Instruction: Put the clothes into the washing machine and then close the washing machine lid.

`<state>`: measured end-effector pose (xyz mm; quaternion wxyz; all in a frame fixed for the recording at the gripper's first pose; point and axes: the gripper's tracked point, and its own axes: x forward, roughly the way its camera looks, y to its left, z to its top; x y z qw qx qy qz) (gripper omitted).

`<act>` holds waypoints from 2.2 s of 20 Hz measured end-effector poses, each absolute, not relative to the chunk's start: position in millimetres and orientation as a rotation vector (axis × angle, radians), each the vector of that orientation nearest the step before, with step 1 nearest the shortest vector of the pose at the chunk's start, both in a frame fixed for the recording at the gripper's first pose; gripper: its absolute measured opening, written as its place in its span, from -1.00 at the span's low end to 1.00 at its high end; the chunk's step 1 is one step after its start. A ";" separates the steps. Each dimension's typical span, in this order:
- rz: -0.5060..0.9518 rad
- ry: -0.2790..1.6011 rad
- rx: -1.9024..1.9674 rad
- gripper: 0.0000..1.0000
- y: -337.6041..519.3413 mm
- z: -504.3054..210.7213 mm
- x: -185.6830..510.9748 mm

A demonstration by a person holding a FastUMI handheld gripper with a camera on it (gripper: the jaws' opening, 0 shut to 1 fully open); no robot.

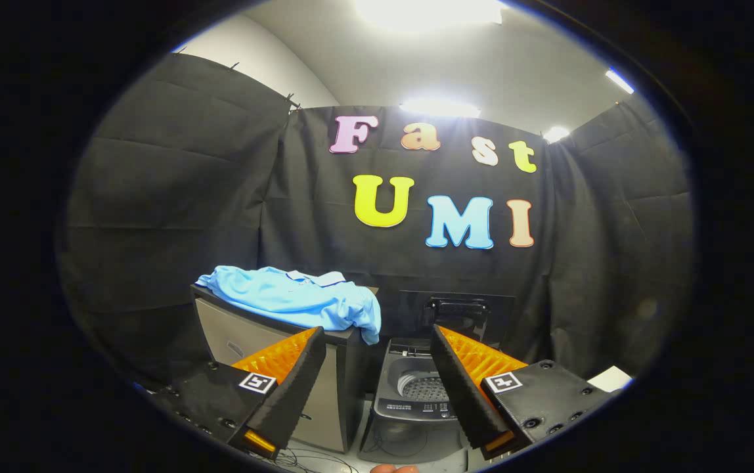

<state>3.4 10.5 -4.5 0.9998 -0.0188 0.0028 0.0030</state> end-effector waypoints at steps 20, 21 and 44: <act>0.176 0.089 0.005 0.99 68.2 37.7 116.4; 0.185 0.087 0.005 0.99 75.5 43.7 128.5; 0.259 0.556 0.006 0.99 216.4 -57.4 314.5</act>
